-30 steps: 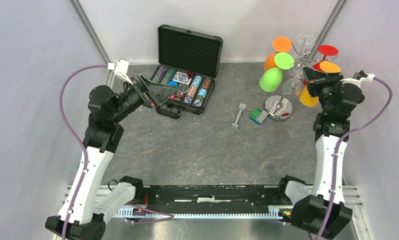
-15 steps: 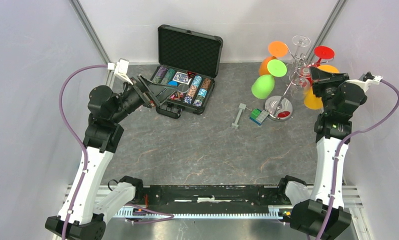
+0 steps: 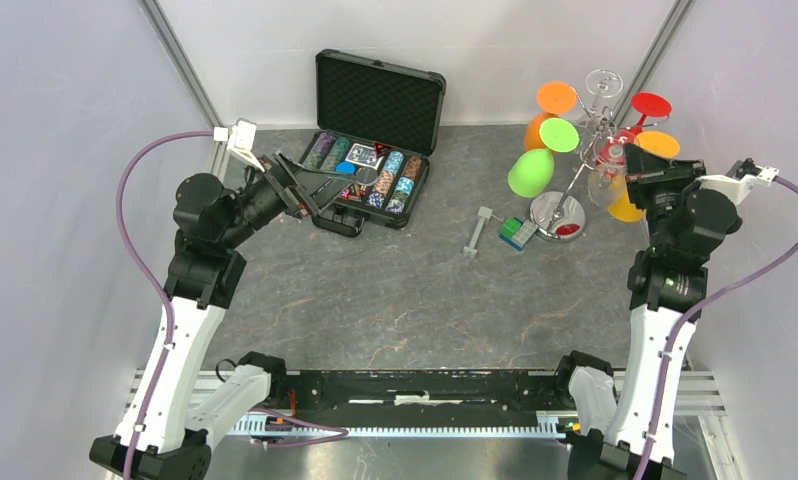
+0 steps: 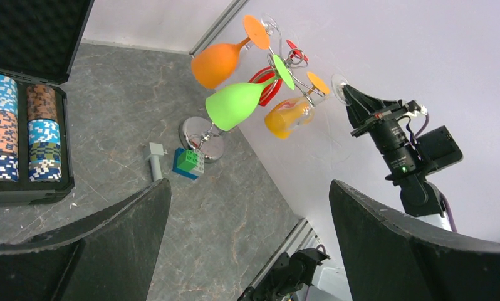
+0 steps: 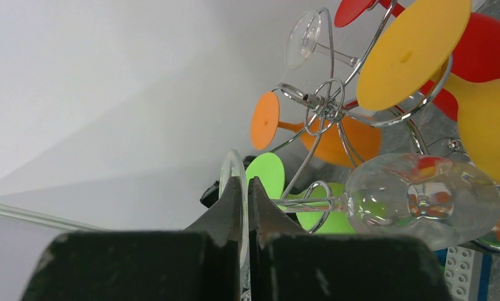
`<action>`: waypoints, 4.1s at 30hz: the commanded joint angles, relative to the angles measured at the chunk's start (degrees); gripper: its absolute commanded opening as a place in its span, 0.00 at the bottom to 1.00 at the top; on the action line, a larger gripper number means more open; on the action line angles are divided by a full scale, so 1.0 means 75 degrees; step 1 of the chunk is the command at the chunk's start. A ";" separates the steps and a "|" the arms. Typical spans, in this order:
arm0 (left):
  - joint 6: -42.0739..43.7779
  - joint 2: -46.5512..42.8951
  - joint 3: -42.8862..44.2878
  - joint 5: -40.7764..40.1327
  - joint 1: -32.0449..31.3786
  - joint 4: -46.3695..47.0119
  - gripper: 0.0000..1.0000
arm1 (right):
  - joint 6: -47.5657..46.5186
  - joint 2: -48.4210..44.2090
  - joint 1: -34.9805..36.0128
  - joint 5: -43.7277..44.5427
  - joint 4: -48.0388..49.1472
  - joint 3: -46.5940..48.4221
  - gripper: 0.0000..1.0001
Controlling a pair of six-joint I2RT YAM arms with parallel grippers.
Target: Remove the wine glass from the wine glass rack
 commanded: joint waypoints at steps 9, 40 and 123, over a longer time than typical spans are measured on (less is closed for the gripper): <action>-0.0424 0.0130 -0.0114 0.0822 -0.0011 0.0676 1.00 | -0.0318 -0.1558 -0.0026 -0.0330 -0.0857 -0.0620 0.00; 0.1276 0.1137 -0.1024 0.1158 -0.0728 0.3198 1.00 | 0.1777 -0.2701 0.1233 -0.3273 0.2180 -0.3314 0.00; 0.2699 0.4042 -0.0632 -0.4030 -0.4300 0.7017 0.02 | 0.1183 -0.2395 0.2756 -0.2124 0.4864 -0.5554 0.87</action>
